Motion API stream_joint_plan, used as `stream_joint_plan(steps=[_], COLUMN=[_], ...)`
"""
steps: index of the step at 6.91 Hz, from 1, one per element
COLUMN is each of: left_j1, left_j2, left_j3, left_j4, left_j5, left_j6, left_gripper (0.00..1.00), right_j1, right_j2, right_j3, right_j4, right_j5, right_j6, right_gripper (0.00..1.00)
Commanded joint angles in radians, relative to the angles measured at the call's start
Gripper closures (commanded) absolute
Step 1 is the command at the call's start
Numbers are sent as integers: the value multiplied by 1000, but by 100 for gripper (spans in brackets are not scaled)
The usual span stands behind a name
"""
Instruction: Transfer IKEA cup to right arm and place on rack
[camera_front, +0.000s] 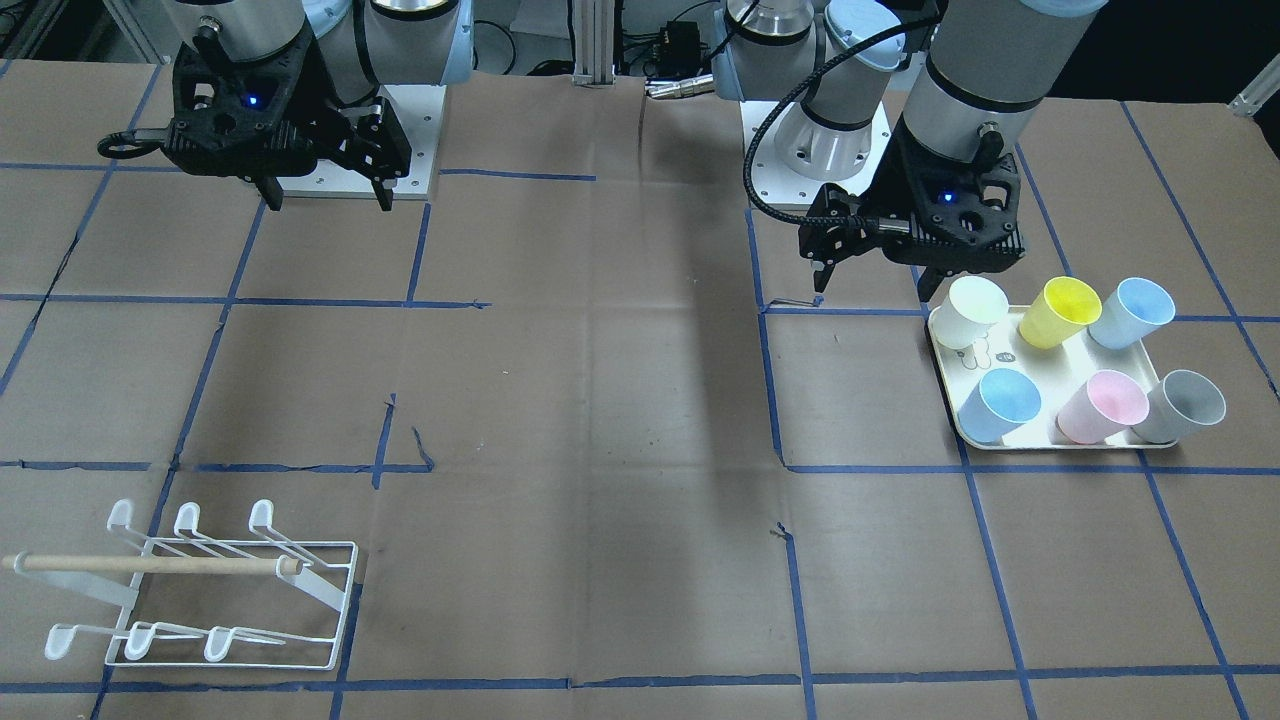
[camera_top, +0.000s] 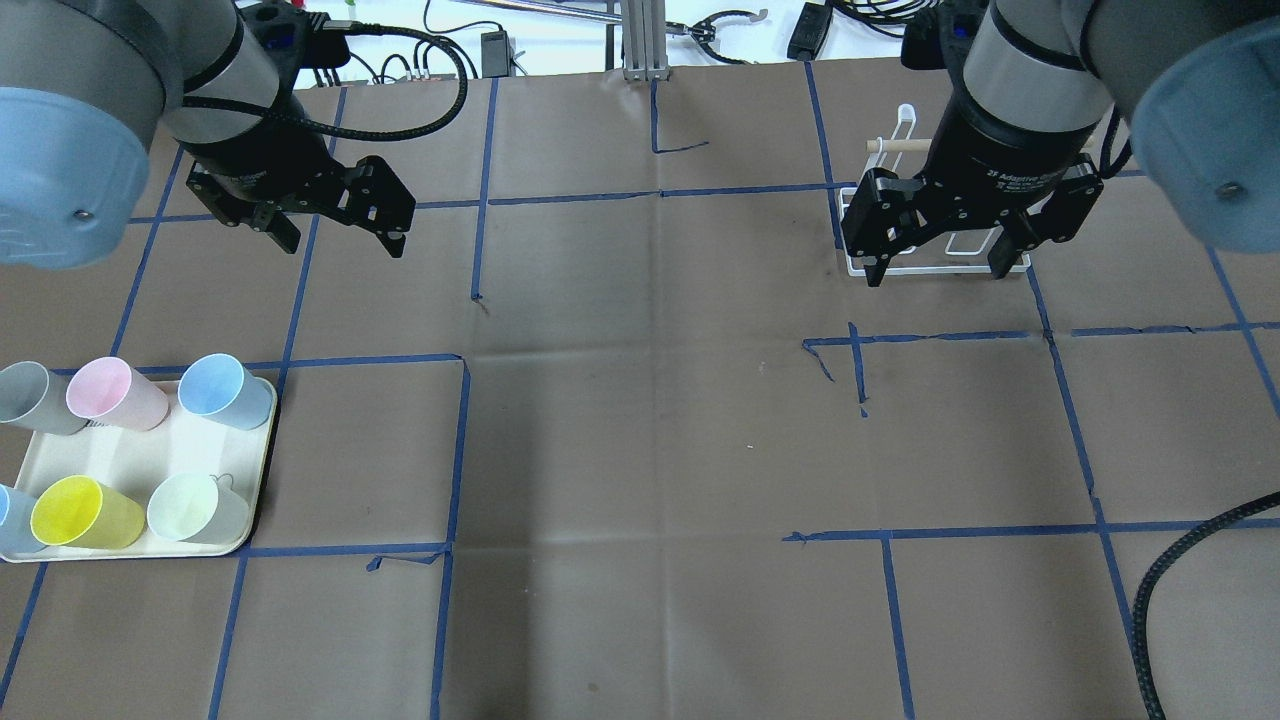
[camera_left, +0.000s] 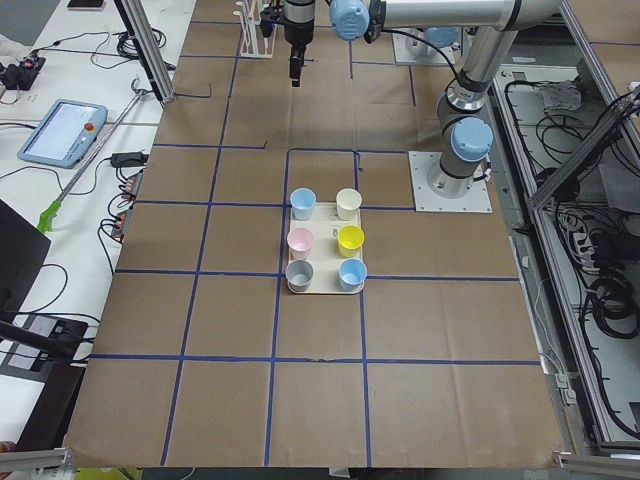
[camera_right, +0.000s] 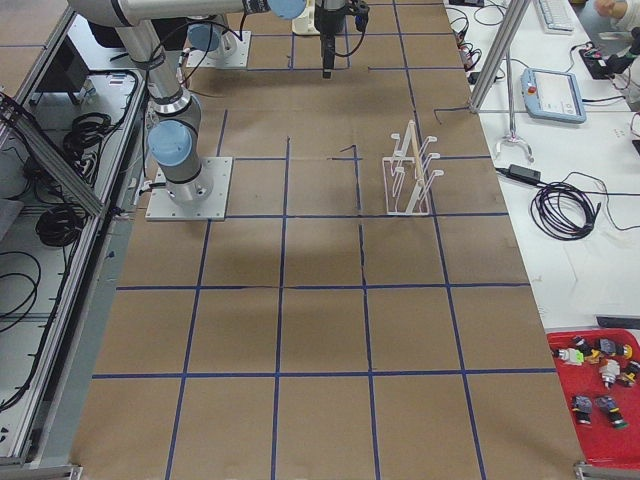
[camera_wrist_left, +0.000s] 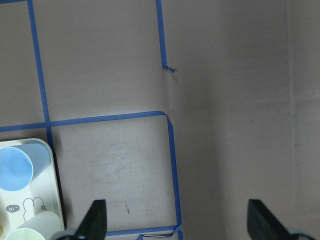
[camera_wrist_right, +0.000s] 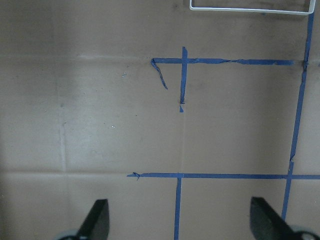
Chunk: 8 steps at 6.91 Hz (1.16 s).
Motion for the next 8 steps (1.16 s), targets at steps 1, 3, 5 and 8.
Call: stream_joint_plan(steps=[1,3,5,8], left_j1=[0,2,9,101], left_j2=[-1,-1,3,1], left_j3=[-1,-3,-9,-24], left_j4=[0,2,3,6], left_j5=[1,-1,-1,1], left_j6=[0,0,2,110], left_gripper=[0,0,0,0], right_j1=[1,0,0,0], right_j2=[0,0,0,-9], right_j3=[2,2,3,37], right_j4=[0,0,5,-2], right_j5=[0,0,-1,3], right_j6=[0,0,0,0], right_gripper=[0,0,0,0])
